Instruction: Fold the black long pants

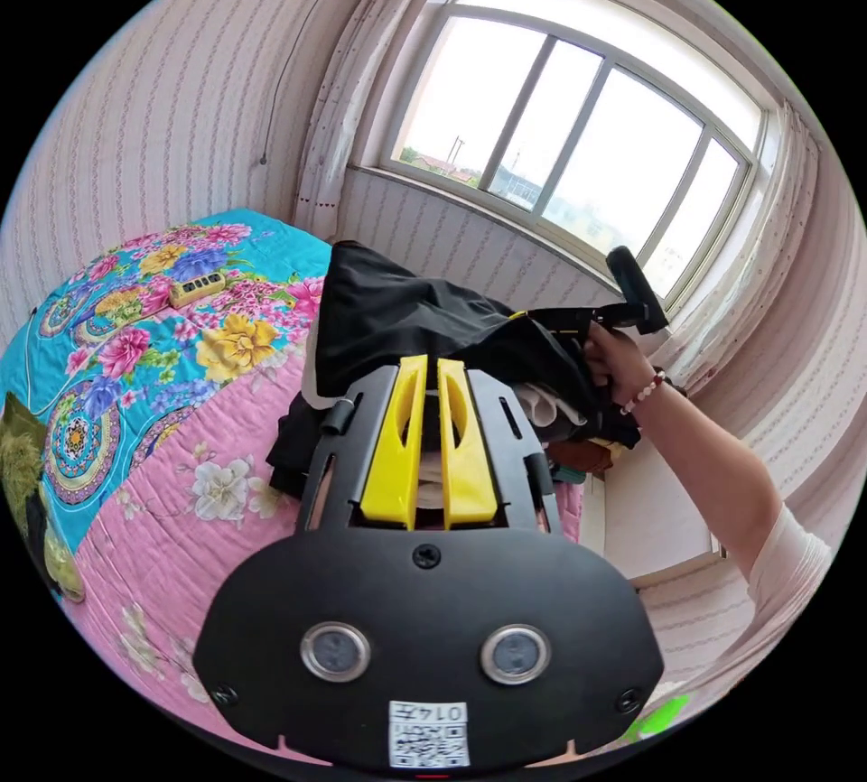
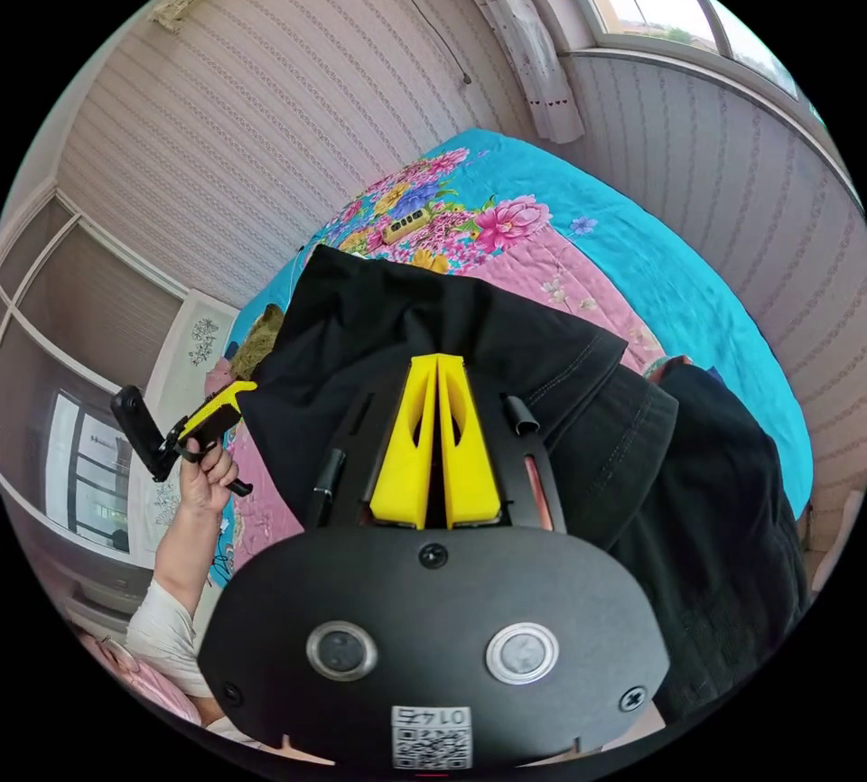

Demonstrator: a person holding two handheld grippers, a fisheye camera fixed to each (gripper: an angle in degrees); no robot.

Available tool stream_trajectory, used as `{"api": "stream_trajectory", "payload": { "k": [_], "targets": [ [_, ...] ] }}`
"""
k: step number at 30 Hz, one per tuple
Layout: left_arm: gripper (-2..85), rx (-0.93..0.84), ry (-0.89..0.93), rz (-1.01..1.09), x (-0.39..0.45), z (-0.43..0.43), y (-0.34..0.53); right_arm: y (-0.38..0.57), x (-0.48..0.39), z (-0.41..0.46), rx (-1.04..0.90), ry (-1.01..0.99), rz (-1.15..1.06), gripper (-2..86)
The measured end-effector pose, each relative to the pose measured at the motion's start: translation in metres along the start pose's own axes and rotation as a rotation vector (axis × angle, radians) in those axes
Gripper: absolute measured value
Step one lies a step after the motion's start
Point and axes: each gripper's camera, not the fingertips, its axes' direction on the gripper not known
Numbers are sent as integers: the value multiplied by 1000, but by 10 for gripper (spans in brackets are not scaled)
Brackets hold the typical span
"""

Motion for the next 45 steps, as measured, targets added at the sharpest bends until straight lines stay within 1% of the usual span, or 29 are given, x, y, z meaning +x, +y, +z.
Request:
{"api": "stream_trajectory", "payload": {
  "k": [2, 4, 6, 8, 10, 12, 15, 17, 19, 20, 22, 24, 26, 27, 28, 30, 31, 34, 36, 37, 39, 40, 41, 42, 43, 44, 45],
  "targets": [
    [-6, -54, -51, 4, 5, -10, 6, 6, 1, 4, 24, -44, 7, -4],
    [-8, -84, -57, -21, 5, -15, 3, 13, 5, 11, 40, -97, 27, -4],
    [-9, -66, -44, -72, 3, -25, -9, 20, 6, 21, 63, -135, 33, -4],
    [-9, -91, -54, -109, 6, -35, -39, 26, 3, 32, 85, -120, 27, -3],
    [-9, -111, -115, -61, 15, -43, -60, 32, -1, 45, 107, -89, 18, -3],
    [-9, -143, -137, -65, 19, -53, -71, 36, -5, 66, 115, -61, 28, -3],
    [-7, -86, -96, -70, 23, -107, -67, 38, -9, 87, 99, -83, 38, -3],
    [2, -52, -16, -47, 25, -167, -53, 43, -14, 99, 99, -94, 32, -1],
    [20, -45, 10, -22, 31, -216, -37, 50, -21, 113, 102, -100, 24, 2],
    [38, -52, 4, 6, 37, -248, -25, 56, -27, 122, 113, -98, 16, 5],
    [44, -76, -28, 42, 46, -295, -5, 67, -35, 136, 135, -108, 1, 14],
    [45, -84, -39, 52, 51, -341, 17, 79, -45, 152, 145, -159, -12, 53],
    [43, -130, -52, 26, 53, -396, 45, 90, -54, 157, 181, -173, -1, 93],
    [43, -142, -47, 15, 53, -409, 52, 98, -65, 159, 218, -151, 5, 108],
    [42, -160, -36, -8, 53, -434, 64, 103, -73, 160, 238, -139, -8, 109],
    [40, -185, -32, -29, 55, -471, 81, 118, -112, 172, 245, -118, -124, 114],
    [41, -207, -51, -40, 57, -495, 91, 122, -121, 177, 241, -115, -147, 116],
    [46, -266, -119, -74, 61, -553, 118, 150, -167, 218, 154, -179, -243, 136],
    [55, -274, -150, -132, 59, -594, 137, 192, -212, 270, 85, -184, -358, 137],
    [63, -271, -160, -196, 54, -622, 152, 204, -223, 286, 52, -184, -385, 138],
    [79, -271, -195, -273, 45, -668, 177, 257, -264, 364, -60, -232, -463, 153],
    [94, -285, -255, -316, 40, -701, 193, 272, -275, 385, -91, -238, -479, 159],
    [100, -290, -314, -372, 34, -736, 208, 302, -293, 429, -142, -234, -483, 165],
    [104, -288, -336, -393, 31, -754, 216, 332, -312, 473, -187, -240, -481, 168],
    [106, -273, -389, -436, 26, -791, 229, 346, -322, 496, -213, -243, -481, 168],
    [109, -265, -435, -465, 20, -826, 240, 374, -340, 541, -269, -254, -466, 167],
    [111, -264, -464, -477, 17, -843, 245, 398, -357, 585, -310, -298, -435, 164]
  ]
}}
